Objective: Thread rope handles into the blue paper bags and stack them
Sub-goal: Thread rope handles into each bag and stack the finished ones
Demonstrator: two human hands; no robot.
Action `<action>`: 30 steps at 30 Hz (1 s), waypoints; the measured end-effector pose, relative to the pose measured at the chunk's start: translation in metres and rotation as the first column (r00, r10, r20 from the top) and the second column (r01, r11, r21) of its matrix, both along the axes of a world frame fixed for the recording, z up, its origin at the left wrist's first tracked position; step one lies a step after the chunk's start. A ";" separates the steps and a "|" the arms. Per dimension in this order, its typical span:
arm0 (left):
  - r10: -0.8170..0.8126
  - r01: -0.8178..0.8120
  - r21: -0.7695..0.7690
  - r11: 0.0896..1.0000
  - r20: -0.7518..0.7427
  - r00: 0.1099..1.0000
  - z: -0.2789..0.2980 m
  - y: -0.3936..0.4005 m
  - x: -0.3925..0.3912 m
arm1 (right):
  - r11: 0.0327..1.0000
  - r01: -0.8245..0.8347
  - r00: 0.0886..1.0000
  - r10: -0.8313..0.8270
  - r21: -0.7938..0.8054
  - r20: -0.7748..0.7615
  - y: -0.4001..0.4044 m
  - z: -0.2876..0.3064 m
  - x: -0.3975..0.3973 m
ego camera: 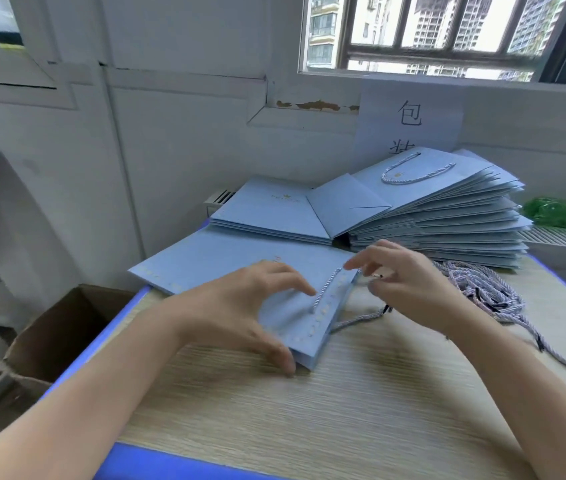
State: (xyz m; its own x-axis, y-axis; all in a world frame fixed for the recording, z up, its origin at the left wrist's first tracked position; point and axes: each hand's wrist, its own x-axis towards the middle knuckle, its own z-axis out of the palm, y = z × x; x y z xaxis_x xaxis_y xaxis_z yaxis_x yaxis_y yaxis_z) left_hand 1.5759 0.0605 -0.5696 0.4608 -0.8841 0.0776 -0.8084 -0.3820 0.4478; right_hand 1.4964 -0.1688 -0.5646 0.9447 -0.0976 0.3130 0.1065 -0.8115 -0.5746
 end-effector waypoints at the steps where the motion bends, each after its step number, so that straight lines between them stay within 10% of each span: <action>1: 0.008 -0.001 -0.086 0.996 0.086 0.996 -0.001 0.000 0.001 | 0.996 -0.093 0.992 0.093 0.005 -0.080 0.004 0.001 -0.002; 5: 0.205 0.047 -0.466 0.884 0.476 0.856 -0.001 -0.003 0.000 | 0.955 -0.278 0.917 0.233 -0.100 -0.324 0.008 -0.004 -0.002; 10: 0.444 0.106 -0.739 0.666 0.507 0.739 -0.002 -0.017 -0.014 | 0.977 0.047 0.976 0.000 -0.210 0.217 0.006 -0.013 0.011; 14: 0.424 0.168 -0.782 0.600 0.489 0.762 0.001 -0.019 -0.022 | 0.974 0.132 0.883 -0.200 0.185 0.424 0.002 -0.002 0.012; 18: 0.401 0.101 -0.718 0.688 0.493 0.772 0.000 -0.024 -0.019 | 0.783 -0.175 0.887 -0.137 0.596 0.441 0.002 0.016 -0.002; 21: 0.332 0.026 -0.660 0.750 0.410 0.850 -0.005 -0.026 -0.016 | 0.730 -0.115 0.948 -0.122 0.674 0.294 0.003 0.013 0.000; 23: 0.277 -0.033 -0.571 0.820 0.346 0.896 -0.009 -0.026 -0.014 | 0.848 0.035 0.988 -0.110 0.529 0.111 0.006 0.001 0.007; 26: 0.183 -0.120 -0.217 0.969 0.303 0.935 -0.017 -0.029 -0.011 | 0.970 0.195 0.968 -0.215 -0.147 -0.132 0.005 -0.012 0.013; 30: 0.122 -0.149 0.082 0.985 0.272 0.955 -0.021 -0.027 -0.009 | 0.942 0.289 0.947 -0.308 -0.173 -0.092 -0.013 0.000 0.002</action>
State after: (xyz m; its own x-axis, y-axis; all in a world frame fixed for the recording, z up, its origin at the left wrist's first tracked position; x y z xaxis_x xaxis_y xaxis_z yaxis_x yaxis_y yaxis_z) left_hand 1.5670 0.0338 -0.5903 0.5515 -0.8244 0.1272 -0.8304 -0.5280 0.1778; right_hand 1.4988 -0.1813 -0.5644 0.9102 -0.3396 0.2370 -0.2141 -0.8757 -0.4328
